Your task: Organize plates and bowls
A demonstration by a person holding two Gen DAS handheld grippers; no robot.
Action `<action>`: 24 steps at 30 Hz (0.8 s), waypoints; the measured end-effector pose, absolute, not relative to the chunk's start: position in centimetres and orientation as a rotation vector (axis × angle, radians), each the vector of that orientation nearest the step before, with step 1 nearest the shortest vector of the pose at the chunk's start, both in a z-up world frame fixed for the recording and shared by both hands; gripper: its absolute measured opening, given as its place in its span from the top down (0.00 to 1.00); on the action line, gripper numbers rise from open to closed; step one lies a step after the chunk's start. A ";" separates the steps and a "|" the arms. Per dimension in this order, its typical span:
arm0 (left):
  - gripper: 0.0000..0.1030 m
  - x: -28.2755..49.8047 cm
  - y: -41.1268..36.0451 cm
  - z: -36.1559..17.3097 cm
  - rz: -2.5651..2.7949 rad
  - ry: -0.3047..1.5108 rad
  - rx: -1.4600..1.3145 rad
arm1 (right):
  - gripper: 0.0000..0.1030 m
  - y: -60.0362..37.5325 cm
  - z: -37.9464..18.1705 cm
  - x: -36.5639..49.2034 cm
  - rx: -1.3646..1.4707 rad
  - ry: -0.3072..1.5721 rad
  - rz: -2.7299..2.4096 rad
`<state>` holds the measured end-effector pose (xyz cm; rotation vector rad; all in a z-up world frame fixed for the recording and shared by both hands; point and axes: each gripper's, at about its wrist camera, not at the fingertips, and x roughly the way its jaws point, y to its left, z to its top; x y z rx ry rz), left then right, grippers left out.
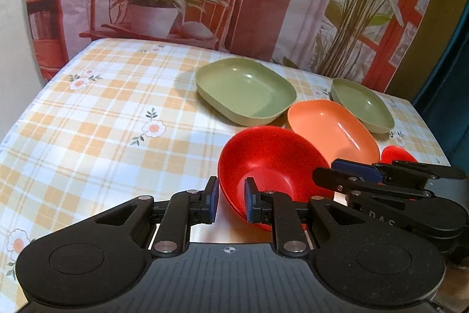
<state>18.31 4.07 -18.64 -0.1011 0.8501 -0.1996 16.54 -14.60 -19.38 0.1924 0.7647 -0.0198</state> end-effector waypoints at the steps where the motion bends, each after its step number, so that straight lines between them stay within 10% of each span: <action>1: 0.81 18.3 4.0 -18.4 -0.198 0.843 -0.098 | 0.78 -14.8 -19.2 16.3 0.191 0.759 -0.022; 24: 0.80 18.2 -6.8 -16.4 -0.431 0.788 -0.040 | 0.78 -26.2 -18.2 8.1 0.260 0.645 -0.291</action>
